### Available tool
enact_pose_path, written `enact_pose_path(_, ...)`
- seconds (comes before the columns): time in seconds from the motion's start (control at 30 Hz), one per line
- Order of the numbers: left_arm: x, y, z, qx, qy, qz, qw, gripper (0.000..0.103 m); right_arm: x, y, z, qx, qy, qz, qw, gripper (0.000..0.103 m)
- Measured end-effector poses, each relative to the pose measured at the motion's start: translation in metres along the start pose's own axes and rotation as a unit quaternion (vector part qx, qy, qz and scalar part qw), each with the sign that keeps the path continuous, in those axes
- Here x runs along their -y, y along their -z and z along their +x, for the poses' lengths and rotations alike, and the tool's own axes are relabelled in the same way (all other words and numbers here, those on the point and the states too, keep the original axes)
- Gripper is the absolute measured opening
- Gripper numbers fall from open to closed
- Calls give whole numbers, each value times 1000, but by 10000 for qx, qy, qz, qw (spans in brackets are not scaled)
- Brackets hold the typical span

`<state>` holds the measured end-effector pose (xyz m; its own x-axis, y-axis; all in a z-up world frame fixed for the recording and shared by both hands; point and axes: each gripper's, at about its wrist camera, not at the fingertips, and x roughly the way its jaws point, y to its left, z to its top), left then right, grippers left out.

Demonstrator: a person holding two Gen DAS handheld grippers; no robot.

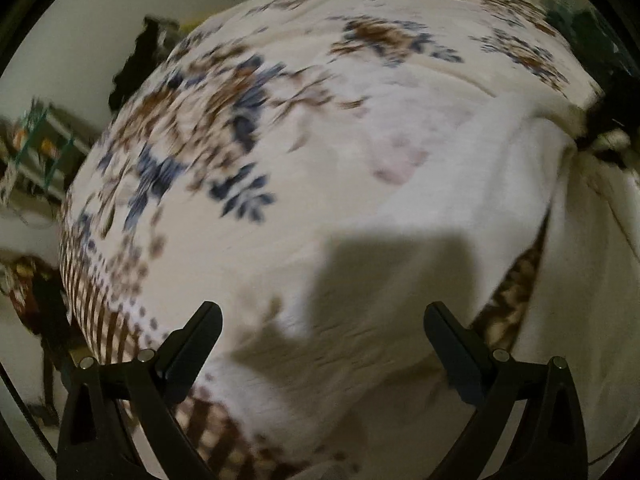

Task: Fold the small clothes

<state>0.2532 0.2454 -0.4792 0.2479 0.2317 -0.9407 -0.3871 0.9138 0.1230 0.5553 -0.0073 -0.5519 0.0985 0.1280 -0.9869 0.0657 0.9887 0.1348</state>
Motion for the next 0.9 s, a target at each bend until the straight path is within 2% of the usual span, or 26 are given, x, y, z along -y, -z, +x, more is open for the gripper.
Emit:
enact_pose_path(0.03, -14, 1, -2, -69, 110, -147, 9998, 103, 12, 10, -13, 27, -352, 211, 9992, 43)
enact_pose_path(0.07, -29, 3, -5, -122, 178, -293, 9993, 103, 24, 23, -26, 92, -604, 398, 9973, 56)
enact_pose_path(0.1, -40, 6, -8, -141, 217, -382, 9989, 103, 36, 36, -37, 160, -760, 534, 9955, 63)
enact_pose_path(0.2, -72, 20, -7, -369, 336, -531, 9973, 103, 77, 85, -61, 116, -740, 920, 9929, 64)
enact_pose_path(0.3, -90, 37, 14, -786, 667, -723, 9920, 103, 118, 129, -68, -105, -698, 1221, 9900, 64)
enact_pose_path(0.37, -95, 47, 38, -1162, 1195, -1051, 9804, 103, 134, 154, -59, -238, -615, 1383, 9882, 64)
enact_pose_path(0.43, -90, 51, 54, -1308, 1592, -1277, 9702, 103, 155, 174, -45, -447, -519, 1485, 9865, 64)
enact_pose_path(0.5, -82, 50, 64, -1339, 1699, -1451, 9655, 84, 163, 194, -31, -616, -438, 1559, 9849, 64)
enact_pose_path(0.53, -77, 47, 62, -1173, 1726, -1479, 9667, 74, 163, 203, -26, -684, -389, 1556, 9847, 64)
enact_pose_path(0.6, -70, 37, 56, -935, 1493, -1392, 9745, 9, 159, 215, -18, -748, -305, 1486, 9856, 64)
enact_pose_path(0.63, -71, 33, 53, -870, 1478, -1417, 9749, 7, 155, 219, -15, -751, -250, 1429, 9866, 64)
enact_pose_path(0.73, -90, 6, 29, -317, 1448, -1518, 9772, 6, 134, 226, -13, -655, 54, 1114, 9916, 64)
enact_pose_path(0.9, -157, -71, 14, 556, 1286, -1994, 9698, 6, 77, 229, -13, -323, 413, 332, 9981, 64)
